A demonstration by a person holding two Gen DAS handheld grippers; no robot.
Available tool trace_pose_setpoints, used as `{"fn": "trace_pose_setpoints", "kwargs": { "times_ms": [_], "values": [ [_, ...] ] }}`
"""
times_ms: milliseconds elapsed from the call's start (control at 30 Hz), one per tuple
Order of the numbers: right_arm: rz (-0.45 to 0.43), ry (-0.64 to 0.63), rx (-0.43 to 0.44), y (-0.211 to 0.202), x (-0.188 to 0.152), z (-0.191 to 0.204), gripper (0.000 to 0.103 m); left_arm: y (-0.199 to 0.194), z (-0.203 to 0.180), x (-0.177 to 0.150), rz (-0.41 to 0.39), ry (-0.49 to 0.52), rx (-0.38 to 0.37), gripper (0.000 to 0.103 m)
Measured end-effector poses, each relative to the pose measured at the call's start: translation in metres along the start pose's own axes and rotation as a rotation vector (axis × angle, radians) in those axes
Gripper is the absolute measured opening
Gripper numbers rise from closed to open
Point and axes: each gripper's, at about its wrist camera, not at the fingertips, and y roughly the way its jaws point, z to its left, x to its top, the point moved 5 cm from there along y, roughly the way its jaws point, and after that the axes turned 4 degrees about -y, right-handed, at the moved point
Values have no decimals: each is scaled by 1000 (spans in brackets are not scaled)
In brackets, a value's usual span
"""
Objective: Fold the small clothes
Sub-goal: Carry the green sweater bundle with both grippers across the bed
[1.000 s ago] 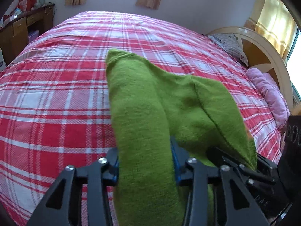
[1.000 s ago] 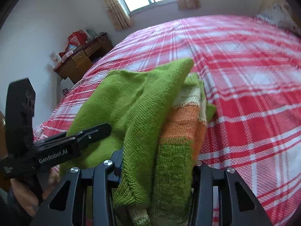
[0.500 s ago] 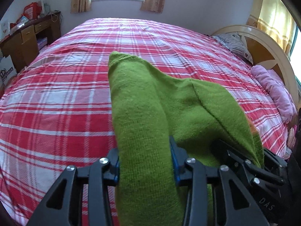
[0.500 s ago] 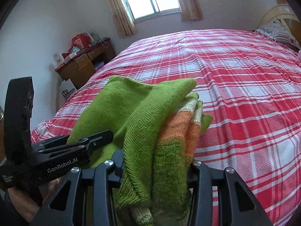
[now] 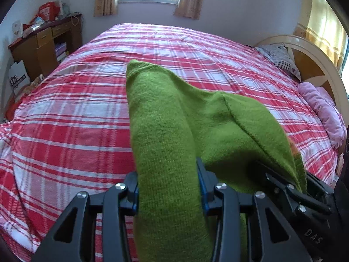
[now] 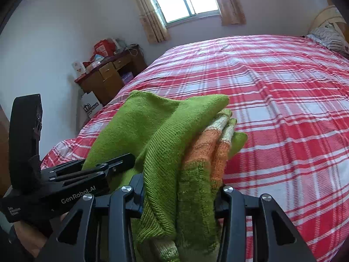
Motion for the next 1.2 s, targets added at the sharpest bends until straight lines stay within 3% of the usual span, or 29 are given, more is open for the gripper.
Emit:
{"fn": "trace_pose_setpoints", "kwargs": {
  "times_ms": [1200],
  "values": [
    [17, -209, 216, 95, 44, 167, 43, -35, 164, 24, -109, -229, 206, 42]
  ]
}}
